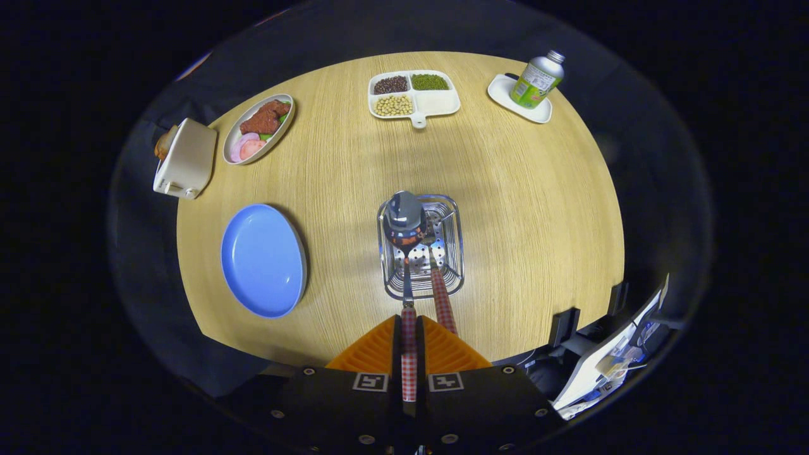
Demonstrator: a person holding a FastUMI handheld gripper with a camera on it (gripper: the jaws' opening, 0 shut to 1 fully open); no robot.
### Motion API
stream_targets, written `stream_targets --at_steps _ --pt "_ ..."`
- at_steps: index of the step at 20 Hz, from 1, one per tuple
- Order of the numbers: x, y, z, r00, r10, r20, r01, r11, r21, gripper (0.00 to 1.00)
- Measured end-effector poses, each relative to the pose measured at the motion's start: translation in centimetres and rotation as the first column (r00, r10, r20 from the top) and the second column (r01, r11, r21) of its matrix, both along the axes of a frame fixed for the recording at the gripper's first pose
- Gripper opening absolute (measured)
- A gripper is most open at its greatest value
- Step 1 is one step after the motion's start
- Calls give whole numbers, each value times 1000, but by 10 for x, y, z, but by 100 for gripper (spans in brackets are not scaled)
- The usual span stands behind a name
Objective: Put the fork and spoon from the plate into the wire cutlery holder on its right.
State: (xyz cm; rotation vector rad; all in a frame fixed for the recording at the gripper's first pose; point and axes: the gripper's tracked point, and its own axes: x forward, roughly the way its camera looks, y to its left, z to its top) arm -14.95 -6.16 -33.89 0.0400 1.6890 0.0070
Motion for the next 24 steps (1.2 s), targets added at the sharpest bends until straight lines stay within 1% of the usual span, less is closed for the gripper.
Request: stream_targets --at_steps 5,8,10,15,17,24 --pt "0 1 1 995 38 -96 -35 999 36 9" --pt "-3 8 10 991 22 -133 -10 996 91 9" --pt "-9 12 15 985 27 -168 -7 993 119 9" --pt "-16 -3 12 977 4 -214 14 996 86 9" --pt "-17 -3 11 969 -11 -246 34 995 89 9" --pt "-7 -1 -4 938 -33 -344 61 996 71 9"
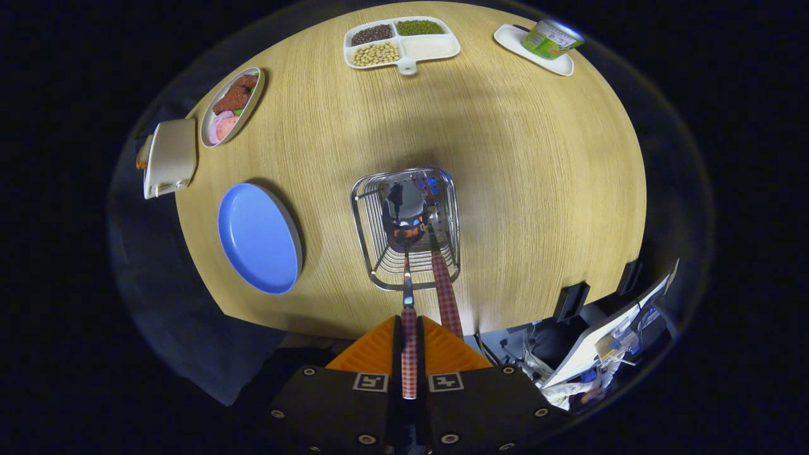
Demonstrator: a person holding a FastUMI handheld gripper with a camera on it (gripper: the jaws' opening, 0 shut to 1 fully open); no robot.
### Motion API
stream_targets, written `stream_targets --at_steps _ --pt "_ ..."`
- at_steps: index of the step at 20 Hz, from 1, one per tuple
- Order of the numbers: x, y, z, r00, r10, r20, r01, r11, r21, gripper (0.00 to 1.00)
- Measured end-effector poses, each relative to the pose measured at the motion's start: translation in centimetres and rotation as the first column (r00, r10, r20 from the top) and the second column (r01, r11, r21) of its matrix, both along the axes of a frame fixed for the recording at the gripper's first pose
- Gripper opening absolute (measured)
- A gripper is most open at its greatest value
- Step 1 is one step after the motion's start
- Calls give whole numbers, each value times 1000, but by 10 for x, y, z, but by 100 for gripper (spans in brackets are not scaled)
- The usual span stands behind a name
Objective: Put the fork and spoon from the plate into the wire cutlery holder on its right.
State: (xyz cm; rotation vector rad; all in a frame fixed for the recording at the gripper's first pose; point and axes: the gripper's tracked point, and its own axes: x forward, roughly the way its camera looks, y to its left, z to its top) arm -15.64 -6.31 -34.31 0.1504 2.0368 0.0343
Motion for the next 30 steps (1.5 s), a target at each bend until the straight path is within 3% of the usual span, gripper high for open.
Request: stream_targets --at_steps 7,12,14,18,21,24,30 --pt "12 3 -1 1000 -1 8 1 1000 4 13" --pt "39 2 9 990 -32 139 32 999 6 13" --pt "44 3 20 982 -50 181 47 999 20 16" --pt "48 -5 33 959 -60 278 57 998 18 32" --pt "56 -12 40 928 -69 366 70 998 10 45" --pt "62 -12 54 888 -77 453 79 997 14 50" --pt "73 -12 90 759 -56 649 52 998 26 68"
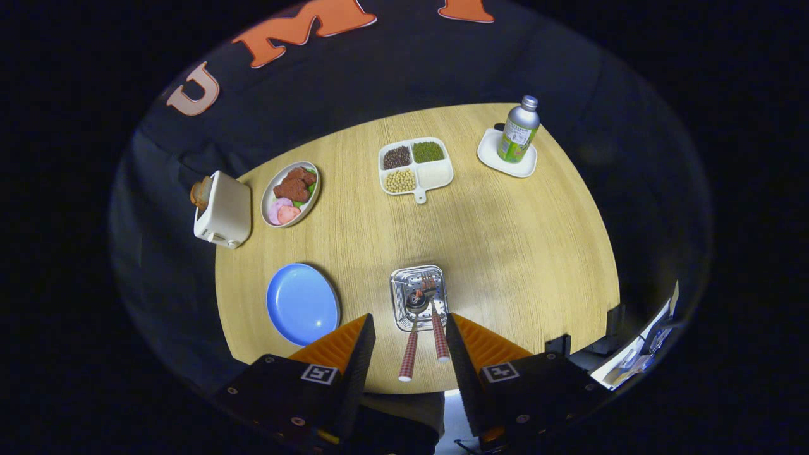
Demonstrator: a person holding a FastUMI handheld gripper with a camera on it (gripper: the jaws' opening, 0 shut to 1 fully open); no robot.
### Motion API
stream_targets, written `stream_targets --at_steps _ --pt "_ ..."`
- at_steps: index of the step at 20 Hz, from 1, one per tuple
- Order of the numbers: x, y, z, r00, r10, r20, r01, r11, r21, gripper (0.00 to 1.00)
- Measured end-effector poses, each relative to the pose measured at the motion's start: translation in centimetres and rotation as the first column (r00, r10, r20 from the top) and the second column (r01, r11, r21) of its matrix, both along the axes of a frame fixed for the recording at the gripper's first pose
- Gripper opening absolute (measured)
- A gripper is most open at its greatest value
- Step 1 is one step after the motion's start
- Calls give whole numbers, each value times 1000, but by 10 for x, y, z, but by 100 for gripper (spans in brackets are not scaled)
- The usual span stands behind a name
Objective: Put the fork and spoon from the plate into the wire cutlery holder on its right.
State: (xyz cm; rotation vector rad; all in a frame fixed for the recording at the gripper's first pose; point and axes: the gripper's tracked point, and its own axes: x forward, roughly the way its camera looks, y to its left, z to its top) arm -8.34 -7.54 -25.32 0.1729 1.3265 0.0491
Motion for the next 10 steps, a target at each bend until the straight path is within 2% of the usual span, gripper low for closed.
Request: stream_targets --at_steps 2,4,6,10 --pt "6 0 13 995 8 99 -8 1000 0 77" --pt "19 0 26 975 6 220 -7 1000 3 85" --pt "35 -2 45 938 3 347 -2 1000 -4 88" --pt "58 -17 77 836 -7 548 29 999 -32 89"
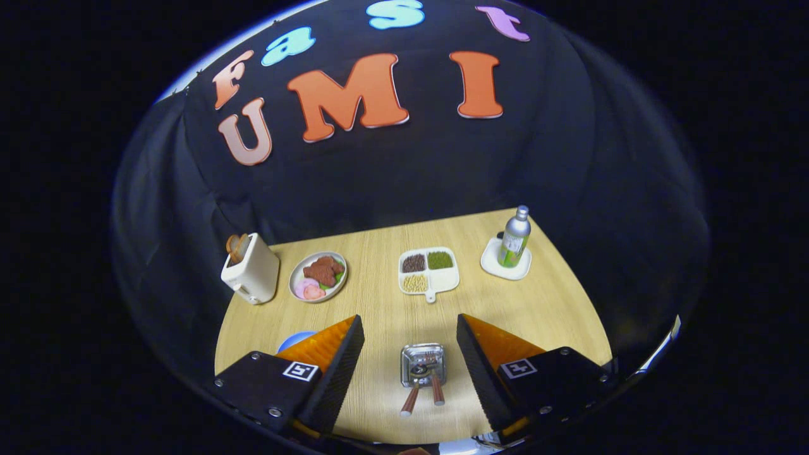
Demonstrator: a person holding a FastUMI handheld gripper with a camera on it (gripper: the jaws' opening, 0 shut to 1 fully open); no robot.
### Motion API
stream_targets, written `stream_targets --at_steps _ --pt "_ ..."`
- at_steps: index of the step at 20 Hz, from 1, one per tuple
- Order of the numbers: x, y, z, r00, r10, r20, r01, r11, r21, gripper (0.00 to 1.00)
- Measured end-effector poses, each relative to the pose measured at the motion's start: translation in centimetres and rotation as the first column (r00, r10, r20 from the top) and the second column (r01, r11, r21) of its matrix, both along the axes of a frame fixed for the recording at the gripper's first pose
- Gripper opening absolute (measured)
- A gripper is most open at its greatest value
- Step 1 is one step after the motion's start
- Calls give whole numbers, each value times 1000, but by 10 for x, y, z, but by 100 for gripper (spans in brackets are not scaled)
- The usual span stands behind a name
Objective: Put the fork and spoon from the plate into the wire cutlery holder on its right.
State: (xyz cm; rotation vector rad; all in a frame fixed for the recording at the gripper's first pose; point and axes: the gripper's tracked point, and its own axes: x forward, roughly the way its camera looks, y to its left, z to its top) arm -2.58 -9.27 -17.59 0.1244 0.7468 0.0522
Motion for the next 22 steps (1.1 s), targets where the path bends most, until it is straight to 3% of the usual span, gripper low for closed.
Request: stream_targets --at_steps 4,10,17,22 --pt "11 -12 34 985 -28 172 32 999 -18 89" --pt "17 -20 75 923 -15 386 47 996 -74 89" --pt "21 -19 108 847 -5 532 76 991 -112 89" --pt "21 -21 118 812 -14 583 99 989 -114 89"
